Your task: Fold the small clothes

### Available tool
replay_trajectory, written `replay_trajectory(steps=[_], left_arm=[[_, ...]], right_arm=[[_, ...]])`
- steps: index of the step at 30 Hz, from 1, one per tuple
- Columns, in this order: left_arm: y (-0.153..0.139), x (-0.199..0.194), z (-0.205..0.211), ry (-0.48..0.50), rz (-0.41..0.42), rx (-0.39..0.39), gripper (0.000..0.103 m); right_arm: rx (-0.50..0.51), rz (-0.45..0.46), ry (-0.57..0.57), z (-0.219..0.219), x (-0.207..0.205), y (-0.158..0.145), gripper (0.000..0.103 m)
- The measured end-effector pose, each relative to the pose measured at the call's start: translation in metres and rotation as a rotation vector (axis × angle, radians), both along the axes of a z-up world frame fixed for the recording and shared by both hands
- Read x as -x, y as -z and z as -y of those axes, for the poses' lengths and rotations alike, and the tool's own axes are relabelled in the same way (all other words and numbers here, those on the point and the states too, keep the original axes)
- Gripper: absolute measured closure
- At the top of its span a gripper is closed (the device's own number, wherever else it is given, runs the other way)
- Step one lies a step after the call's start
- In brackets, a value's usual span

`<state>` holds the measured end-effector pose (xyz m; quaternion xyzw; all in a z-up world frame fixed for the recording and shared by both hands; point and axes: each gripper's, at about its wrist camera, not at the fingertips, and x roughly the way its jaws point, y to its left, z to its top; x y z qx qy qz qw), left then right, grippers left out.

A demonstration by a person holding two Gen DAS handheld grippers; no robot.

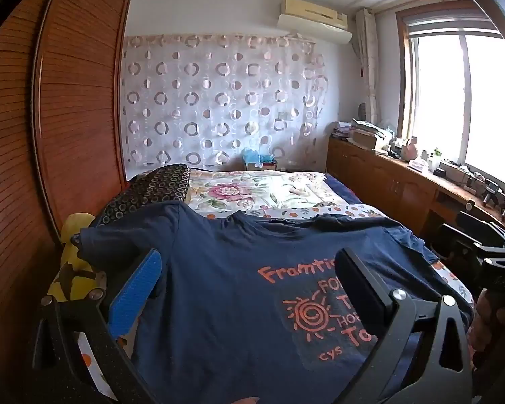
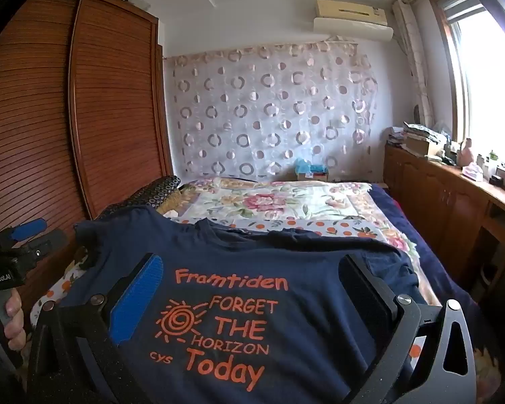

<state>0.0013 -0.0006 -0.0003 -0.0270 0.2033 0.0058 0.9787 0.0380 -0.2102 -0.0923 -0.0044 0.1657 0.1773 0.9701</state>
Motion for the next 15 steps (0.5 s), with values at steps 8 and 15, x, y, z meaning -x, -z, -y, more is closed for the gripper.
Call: replay_trajectory(steps=[8,15], left_arm=[[0.000,0.002,-0.007,-0.001,0.024,-0.005,0.000],[-0.003,0.007,-0.001,0.000,0.024,-0.009,0.000]], right_arm=[[-0.001,-0.006,-0.004,-0.002,0.000,0.000,0.000],[-0.003,-0.007,-0.006,-0.005,-0.002,0.001,0.000]])
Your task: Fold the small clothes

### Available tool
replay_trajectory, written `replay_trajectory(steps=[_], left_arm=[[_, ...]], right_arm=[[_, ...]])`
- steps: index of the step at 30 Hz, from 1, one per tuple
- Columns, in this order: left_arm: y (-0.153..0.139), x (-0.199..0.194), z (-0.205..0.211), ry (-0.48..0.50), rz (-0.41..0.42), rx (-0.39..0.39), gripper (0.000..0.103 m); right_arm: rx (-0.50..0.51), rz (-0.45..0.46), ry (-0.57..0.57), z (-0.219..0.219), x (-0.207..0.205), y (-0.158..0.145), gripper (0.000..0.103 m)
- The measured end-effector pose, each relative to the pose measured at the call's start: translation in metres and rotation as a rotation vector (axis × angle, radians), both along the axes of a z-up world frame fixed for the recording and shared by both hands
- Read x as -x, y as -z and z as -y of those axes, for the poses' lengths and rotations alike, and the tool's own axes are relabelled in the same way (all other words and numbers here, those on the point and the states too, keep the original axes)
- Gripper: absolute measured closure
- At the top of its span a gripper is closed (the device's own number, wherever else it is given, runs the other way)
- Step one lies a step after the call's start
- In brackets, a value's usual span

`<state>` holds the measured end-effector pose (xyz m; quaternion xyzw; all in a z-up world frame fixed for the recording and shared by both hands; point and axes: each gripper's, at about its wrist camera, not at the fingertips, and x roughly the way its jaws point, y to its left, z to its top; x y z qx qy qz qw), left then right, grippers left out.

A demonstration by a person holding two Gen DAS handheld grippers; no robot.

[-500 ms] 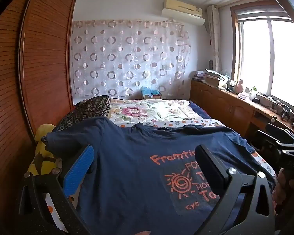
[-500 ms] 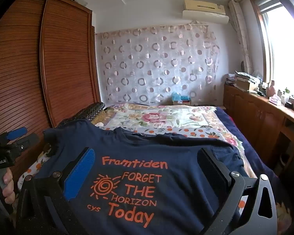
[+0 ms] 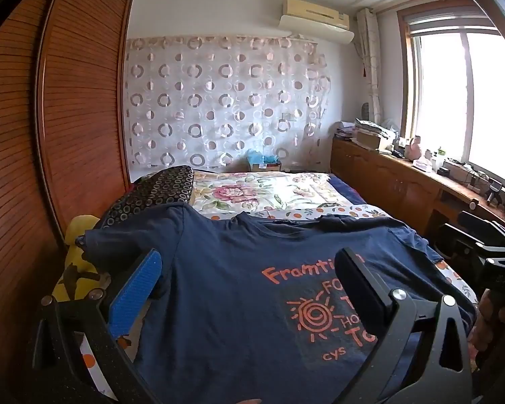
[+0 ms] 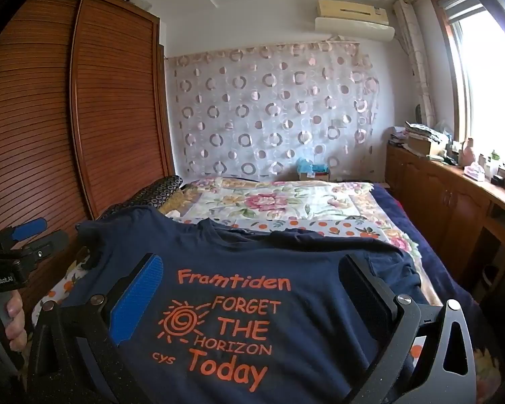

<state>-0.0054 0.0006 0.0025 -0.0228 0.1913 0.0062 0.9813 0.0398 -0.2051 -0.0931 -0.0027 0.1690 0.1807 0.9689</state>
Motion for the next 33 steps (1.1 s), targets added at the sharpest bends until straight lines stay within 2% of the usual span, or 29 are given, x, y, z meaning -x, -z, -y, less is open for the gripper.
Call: replay_trajectory(steps=[33], left_arm=[[0.0013,-0.0031,-0.0024,-0.011,0.000,-0.005,0.000]], right_arm=[[-0.002,-0.002,0.001,0.0028,0.0011,-0.0005,0.000]])
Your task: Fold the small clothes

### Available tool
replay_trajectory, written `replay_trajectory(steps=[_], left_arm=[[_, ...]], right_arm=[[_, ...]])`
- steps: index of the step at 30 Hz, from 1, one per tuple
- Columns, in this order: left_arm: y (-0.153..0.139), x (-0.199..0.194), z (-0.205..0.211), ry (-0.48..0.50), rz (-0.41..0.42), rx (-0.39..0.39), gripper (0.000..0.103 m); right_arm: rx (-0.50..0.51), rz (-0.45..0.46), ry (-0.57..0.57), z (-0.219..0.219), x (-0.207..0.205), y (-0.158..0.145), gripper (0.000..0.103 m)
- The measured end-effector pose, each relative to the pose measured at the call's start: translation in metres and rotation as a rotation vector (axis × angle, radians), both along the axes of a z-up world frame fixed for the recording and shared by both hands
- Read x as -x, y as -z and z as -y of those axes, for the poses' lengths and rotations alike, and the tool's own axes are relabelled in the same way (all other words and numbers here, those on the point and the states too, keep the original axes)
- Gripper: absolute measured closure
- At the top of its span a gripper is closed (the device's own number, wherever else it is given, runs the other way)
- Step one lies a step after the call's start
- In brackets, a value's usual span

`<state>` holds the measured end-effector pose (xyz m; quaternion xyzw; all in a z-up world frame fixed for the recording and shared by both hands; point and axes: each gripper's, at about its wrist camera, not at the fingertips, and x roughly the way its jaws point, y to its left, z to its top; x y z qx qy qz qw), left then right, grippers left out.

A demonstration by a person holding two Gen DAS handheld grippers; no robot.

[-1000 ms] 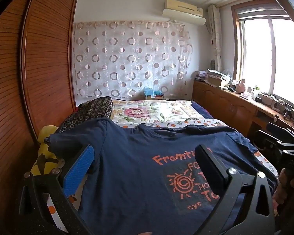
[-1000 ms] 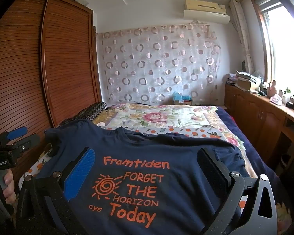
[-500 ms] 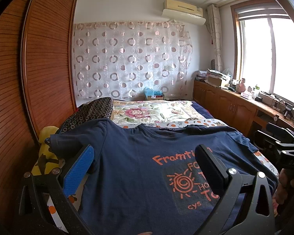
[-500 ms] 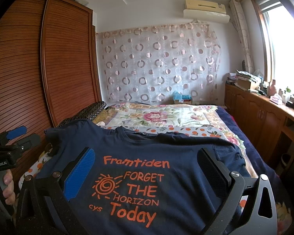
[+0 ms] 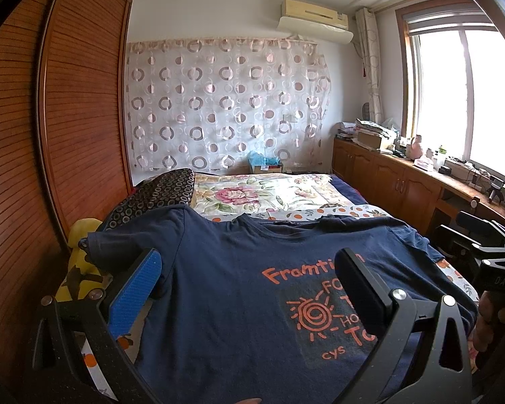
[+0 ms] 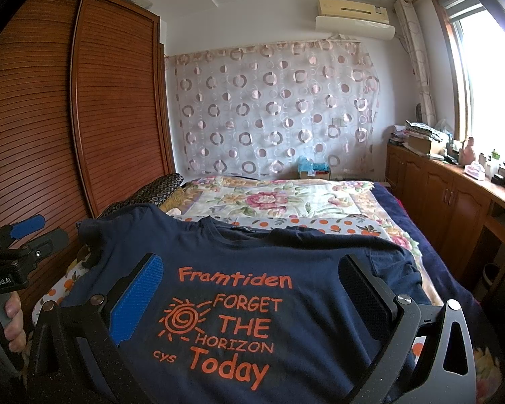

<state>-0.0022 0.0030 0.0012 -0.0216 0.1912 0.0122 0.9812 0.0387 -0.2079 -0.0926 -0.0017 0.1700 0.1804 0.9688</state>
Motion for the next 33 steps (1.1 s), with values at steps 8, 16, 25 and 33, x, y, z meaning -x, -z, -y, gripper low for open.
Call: replay_trajectory(steps=[8,16,25,33], left_arm=[[-0.0011,0.0003,-0.0018,-0.002,0.003,-0.002,0.000],[-0.0011,0.0005,-0.0009,-0.002,0.003,-0.004,0.000],[-0.0005,0.0008,-0.0003,-0.002,0.004,-0.007,0.000],[-0.0001,0.0009,0.0001,-0.001,0.006,-0.008,0.000]], right_arm=[[0.001,0.001,0.002,-0.0008,-0.0004,0.0004,0.000],[0.000,0.001,0.001,-0.0007,-0.0004,0.0003,0.000],[-0.001,0.001,0.002,-0.0011,-0.0005,0.0005,0.000],[-0.002,0.000,0.001,-0.0017,-0.0005,0.0007,0.000]])
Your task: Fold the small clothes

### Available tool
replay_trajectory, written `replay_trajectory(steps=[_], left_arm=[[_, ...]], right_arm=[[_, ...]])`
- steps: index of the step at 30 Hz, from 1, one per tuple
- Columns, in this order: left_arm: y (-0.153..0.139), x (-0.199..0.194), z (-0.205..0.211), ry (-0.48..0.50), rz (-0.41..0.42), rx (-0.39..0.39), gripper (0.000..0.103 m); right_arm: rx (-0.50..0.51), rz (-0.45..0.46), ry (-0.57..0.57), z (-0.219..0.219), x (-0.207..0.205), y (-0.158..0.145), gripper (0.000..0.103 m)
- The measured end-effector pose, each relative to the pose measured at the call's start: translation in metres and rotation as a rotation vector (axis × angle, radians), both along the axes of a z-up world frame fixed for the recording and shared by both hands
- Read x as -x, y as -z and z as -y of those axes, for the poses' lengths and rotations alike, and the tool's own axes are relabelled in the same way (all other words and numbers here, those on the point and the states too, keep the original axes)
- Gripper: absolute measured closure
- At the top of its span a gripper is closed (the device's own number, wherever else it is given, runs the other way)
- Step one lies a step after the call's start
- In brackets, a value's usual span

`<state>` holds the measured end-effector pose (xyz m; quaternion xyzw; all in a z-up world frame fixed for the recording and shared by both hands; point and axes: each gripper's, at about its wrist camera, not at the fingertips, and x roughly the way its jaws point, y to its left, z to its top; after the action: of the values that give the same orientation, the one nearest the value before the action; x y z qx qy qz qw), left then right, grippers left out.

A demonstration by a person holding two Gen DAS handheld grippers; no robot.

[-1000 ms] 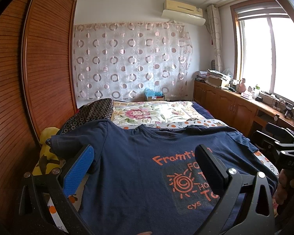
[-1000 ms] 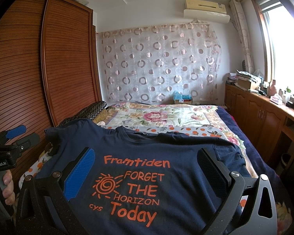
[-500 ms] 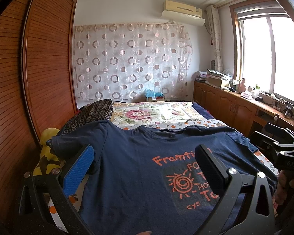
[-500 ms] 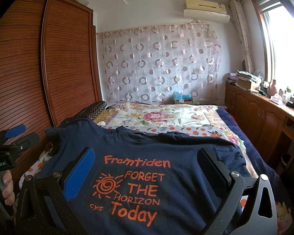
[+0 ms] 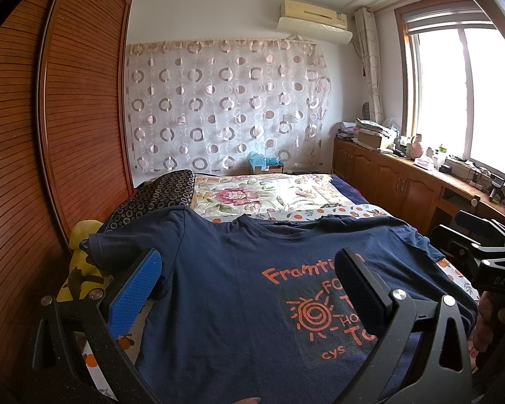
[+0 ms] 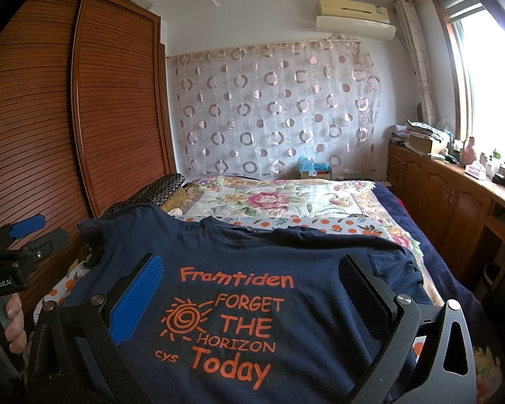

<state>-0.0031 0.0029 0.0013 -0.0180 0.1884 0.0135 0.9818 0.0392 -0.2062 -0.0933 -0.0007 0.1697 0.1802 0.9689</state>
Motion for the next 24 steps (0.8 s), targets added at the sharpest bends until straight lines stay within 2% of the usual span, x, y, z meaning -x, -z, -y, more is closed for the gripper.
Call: replay_trajectory(steps=[15,24], left_arm=[[0.000,0.000,0.001,0.000,-0.002,-0.004,0.000],[0.009,-0.004,-0.021,-0.022,-0.054,-0.001,0.000]], right_arm=[[0.000,-0.007,-0.011,-0.003,-0.003,0.002,0.000],[0.006,-0.055,-0.042,-0.007,-0.014,0.008,0.000]])
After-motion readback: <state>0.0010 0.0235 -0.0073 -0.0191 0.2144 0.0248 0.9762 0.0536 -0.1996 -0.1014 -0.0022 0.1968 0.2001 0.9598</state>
